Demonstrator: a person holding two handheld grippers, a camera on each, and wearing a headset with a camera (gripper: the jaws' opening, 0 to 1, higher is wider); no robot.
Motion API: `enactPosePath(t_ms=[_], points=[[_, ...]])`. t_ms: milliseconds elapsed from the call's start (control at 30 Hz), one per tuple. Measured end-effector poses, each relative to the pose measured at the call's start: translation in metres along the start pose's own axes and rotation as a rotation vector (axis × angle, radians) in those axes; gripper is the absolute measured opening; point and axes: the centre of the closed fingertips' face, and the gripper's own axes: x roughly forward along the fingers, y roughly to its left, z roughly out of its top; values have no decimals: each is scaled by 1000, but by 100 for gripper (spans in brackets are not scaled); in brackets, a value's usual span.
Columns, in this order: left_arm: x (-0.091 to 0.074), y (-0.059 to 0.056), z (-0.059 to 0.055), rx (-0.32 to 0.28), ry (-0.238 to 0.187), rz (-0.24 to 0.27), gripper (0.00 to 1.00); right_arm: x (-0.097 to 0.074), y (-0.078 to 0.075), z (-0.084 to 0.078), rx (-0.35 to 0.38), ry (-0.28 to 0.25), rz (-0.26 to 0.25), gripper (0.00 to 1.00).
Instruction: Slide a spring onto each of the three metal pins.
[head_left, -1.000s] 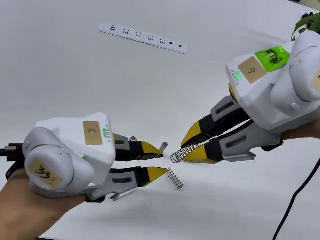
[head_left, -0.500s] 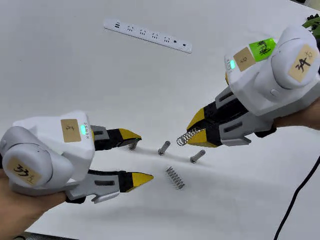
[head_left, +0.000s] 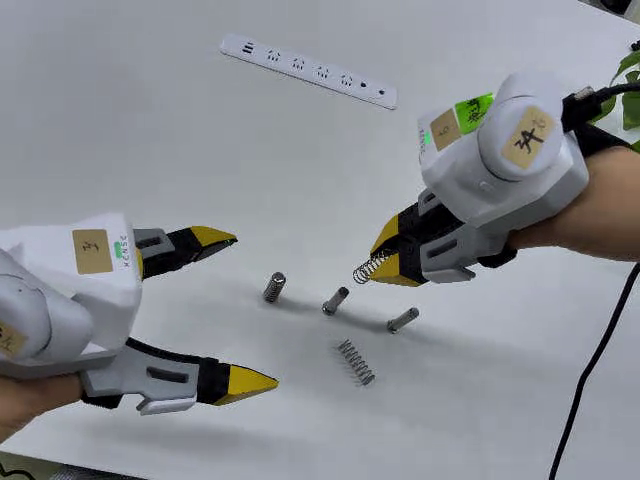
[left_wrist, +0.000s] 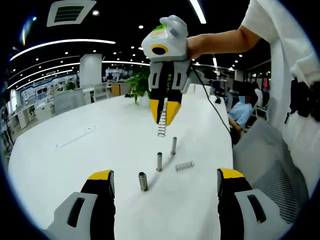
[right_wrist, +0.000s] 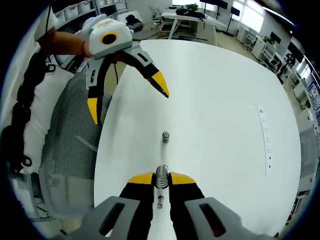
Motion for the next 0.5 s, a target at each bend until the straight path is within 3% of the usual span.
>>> enactPosePath(t_ms=[200,500], points=[[-1,1,0,-19,-24,-3,99,16,-4,-3,2,24,24,12],[-3,2,-4,-34,-19,2,100,29,-3,-9,2,49,41,12]])
